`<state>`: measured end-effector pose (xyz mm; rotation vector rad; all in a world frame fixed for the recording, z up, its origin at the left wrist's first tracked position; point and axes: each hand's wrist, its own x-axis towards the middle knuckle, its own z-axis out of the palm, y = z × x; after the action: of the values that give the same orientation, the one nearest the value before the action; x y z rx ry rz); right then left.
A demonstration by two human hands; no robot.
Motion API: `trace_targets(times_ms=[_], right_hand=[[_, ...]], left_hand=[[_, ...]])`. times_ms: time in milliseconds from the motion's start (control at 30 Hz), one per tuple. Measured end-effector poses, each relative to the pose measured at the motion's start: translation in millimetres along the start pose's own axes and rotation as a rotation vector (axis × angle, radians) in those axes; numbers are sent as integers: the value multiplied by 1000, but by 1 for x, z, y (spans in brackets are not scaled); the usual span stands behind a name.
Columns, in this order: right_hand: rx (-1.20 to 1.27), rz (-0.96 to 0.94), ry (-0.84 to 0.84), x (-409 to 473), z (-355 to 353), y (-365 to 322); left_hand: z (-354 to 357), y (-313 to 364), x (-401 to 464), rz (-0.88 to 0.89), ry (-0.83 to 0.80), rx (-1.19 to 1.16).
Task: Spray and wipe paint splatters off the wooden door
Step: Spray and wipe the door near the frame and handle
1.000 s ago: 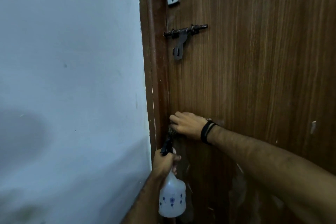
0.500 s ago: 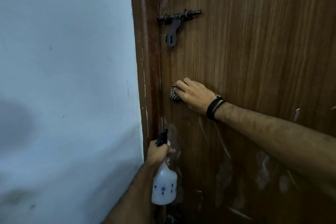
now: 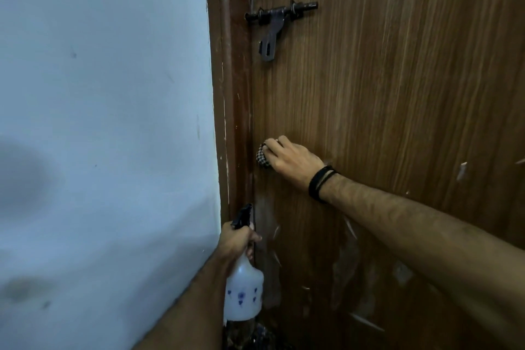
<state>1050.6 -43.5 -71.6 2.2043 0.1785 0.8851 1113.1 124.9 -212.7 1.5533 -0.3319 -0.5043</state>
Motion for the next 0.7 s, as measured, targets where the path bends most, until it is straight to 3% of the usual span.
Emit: trace_targets(times_ms=[367,567,700], right_hand=[[67,-327,-290,-40,44,-78],[-36,-82,-75,1,26,-40],[-8,-149,-113,-6,25,-42]], left_hand=[[-8,-14,2,-19,0,-20],[-4,-21,10,-7,-26,10],[2,-25,14,-17,-55,5]])
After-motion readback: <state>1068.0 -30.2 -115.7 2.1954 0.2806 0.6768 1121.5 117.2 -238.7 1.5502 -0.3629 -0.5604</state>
